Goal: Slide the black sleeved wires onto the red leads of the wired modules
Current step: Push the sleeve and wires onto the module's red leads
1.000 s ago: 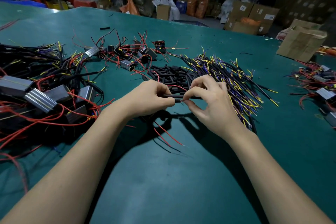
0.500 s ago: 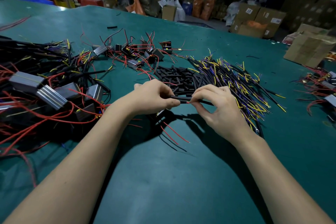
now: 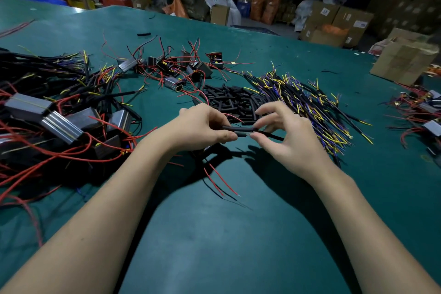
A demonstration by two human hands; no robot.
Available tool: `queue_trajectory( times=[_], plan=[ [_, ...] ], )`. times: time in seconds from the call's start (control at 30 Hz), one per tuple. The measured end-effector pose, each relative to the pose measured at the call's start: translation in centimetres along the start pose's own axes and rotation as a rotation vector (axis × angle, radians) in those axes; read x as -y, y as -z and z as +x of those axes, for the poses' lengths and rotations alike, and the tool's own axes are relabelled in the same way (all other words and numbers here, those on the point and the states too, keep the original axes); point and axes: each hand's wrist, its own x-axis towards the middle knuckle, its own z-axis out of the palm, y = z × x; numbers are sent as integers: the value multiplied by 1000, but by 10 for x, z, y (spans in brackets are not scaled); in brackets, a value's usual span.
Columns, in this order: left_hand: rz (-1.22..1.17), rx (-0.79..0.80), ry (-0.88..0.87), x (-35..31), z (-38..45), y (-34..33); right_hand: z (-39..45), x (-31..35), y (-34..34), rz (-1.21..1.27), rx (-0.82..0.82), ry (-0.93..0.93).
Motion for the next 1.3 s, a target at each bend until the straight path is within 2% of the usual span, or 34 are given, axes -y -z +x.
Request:
queue_trajectory(
  times=[0.13,0.3,0.43,0.6,0.73,0.97,1.3],
  plan=[
    [6,-19,5,1,1,-4,-1,-5,9,9,35,-131],
    [17,-53,10,-1,1,-6,2,2,8,46,70,-152],
    [13,-61,-37,-5,2,-11,2,5,9,33,68,-150],
    [-65,-122,-126,-5,-1,-10,2,3,7,49,67,-231],
    [34,-204,-246,-4,-1,-13,3,3,7,93,31,-246],
    [143,-351,-337,3,2,-17,3,0,6,89,98,-262],
    [175,-300,-402,-4,0,-18,2,-2,6,-47,76,-209]
  ],
)
